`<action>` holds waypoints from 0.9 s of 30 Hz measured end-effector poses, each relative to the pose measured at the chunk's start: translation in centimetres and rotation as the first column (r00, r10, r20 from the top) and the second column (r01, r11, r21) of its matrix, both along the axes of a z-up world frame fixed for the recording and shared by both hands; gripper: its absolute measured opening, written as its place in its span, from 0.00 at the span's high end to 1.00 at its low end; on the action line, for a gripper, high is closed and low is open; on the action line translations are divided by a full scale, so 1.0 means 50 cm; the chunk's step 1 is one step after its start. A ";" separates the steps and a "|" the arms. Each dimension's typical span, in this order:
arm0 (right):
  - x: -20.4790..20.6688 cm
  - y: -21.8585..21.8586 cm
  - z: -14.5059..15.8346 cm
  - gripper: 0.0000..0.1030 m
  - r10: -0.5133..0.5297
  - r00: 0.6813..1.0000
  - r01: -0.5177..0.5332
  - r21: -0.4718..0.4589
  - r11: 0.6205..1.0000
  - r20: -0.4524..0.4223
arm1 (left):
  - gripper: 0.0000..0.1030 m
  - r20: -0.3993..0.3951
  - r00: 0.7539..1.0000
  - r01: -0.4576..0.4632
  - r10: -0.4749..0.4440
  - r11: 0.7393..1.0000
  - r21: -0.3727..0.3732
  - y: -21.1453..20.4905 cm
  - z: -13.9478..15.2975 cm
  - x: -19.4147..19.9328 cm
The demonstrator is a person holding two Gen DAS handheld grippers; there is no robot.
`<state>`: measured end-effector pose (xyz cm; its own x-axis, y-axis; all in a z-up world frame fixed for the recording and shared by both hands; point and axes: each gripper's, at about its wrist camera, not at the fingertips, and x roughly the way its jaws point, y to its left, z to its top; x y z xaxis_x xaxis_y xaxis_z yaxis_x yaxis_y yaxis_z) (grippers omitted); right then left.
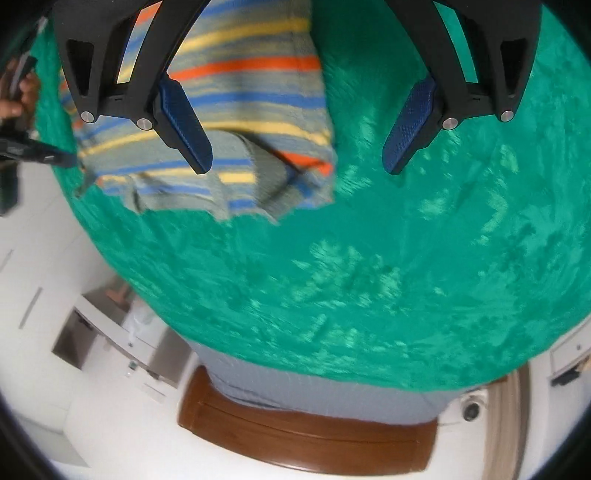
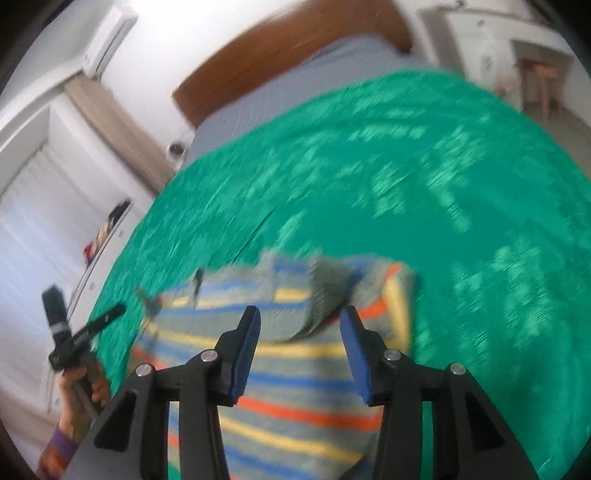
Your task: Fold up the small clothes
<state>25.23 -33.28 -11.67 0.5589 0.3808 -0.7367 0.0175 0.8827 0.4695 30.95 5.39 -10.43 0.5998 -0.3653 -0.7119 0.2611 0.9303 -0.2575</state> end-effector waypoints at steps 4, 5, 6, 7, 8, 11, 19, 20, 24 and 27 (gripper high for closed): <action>0.065 0.048 -0.070 0.55 0.088 0.980 -0.071 0.100 0.992 -0.177 | 0.09 -0.089 0.988 0.128 -0.128 0.992 -0.006 -0.050 -0.025 -0.006; 0.090 0.056 -0.075 0.55 0.090 0.985 -0.071 0.126 0.989 -0.149 | 0.09 -0.105 0.983 0.155 -0.154 0.988 0.003 -0.068 -0.034 -0.006; 0.113 0.059 -0.072 0.55 0.077 0.993 -0.061 0.158 0.986 -0.092 | 0.09 -0.107 0.981 0.164 -0.161 0.986 0.014 -0.077 -0.037 -0.008; 0.127 0.058 -0.067 0.55 0.051 0.998 -0.043 0.179 0.983 -0.044 | 0.09 -0.100 0.982 0.166 -0.161 0.985 0.043 -0.089 -0.041 -0.009; 0.135 0.055 -0.061 0.55 0.019 1.000 -0.016 0.183 0.983 -0.010 | 0.09 -0.091 0.984 0.161 -0.155 0.985 0.061 -0.094 -0.042 -0.011; 0.131 0.039 -0.028 0.54 -0.073 0.993 0.057 0.164 0.985 0.094 | 0.09 -0.072 0.990 0.125 -0.120 0.990 0.065 -0.092 -0.047 -0.009; -0.053 0.095 -0.015 0.54 0.172 0.985 -0.173 -0.242 0.955 -0.026 | 0.09 -0.070 0.994 0.090 -0.082 0.987 0.130 -0.072 -0.077 -0.067; -0.077 0.098 -0.027 0.54 0.181 0.982 -0.186 -0.290 0.939 -0.045 | 0.09 -0.074 0.994 0.087 -0.077 0.986 0.140 -0.069 -0.082 -0.079; -0.196 0.106 -0.048 0.54 0.153 0.985 -0.169 -0.528 0.832 -0.074 | 0.09 -0.067 0.996 0.062 -0.053 0.989 0.138 -0.053 -0.081 -0.131; -0.249 0.112 -0.032 0.52 0.135 0.991 -0.108 -0.623 0.775 -0.004 | 0.09 -0.045 0.998 0.044 -0.038 0.992 0.122 -0.047 -0.067 -0.172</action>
